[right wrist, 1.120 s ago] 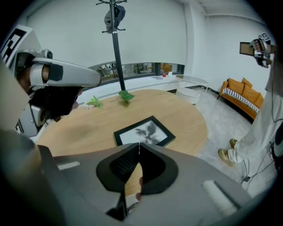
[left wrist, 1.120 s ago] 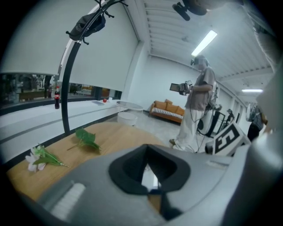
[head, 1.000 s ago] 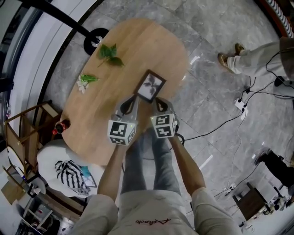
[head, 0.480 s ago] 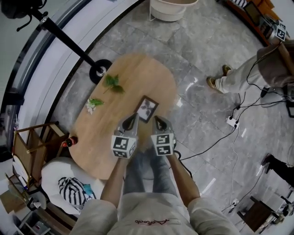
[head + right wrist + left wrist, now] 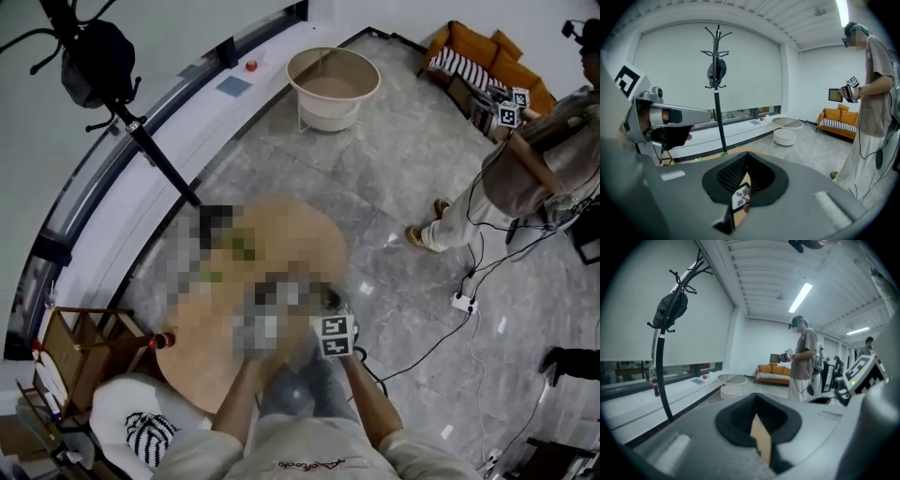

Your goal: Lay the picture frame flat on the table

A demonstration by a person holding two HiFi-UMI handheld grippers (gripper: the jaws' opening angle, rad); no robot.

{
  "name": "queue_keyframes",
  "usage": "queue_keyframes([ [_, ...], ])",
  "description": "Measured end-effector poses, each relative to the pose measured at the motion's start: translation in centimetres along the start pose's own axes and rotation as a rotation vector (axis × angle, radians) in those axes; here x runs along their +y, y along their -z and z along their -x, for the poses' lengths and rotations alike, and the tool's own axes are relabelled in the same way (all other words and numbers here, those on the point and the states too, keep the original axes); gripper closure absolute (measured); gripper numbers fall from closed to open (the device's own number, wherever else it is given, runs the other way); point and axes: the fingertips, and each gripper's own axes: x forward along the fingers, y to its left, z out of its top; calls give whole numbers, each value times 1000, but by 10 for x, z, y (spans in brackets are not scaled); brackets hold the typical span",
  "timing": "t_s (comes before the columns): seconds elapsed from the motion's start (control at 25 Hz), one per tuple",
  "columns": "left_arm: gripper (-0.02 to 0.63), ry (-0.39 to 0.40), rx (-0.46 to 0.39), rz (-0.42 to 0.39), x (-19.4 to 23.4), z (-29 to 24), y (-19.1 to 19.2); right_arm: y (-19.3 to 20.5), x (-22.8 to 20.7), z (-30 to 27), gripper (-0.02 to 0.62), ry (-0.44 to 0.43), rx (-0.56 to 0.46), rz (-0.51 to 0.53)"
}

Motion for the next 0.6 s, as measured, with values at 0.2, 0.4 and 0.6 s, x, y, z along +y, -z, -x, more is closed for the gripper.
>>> queue_keyframes([
  [0.2,606,4,-28,-29,-18,21,-47,-44,-9,41,591,28,-52,-7],
  [0.4,606,9,-64,-71,-38,37,-97,-95,-12,81,591,32,-115,9],
  [0.6,606,1,-117,-113,-51,53,-152,-136,-13,110,592,35,-180,14],
])
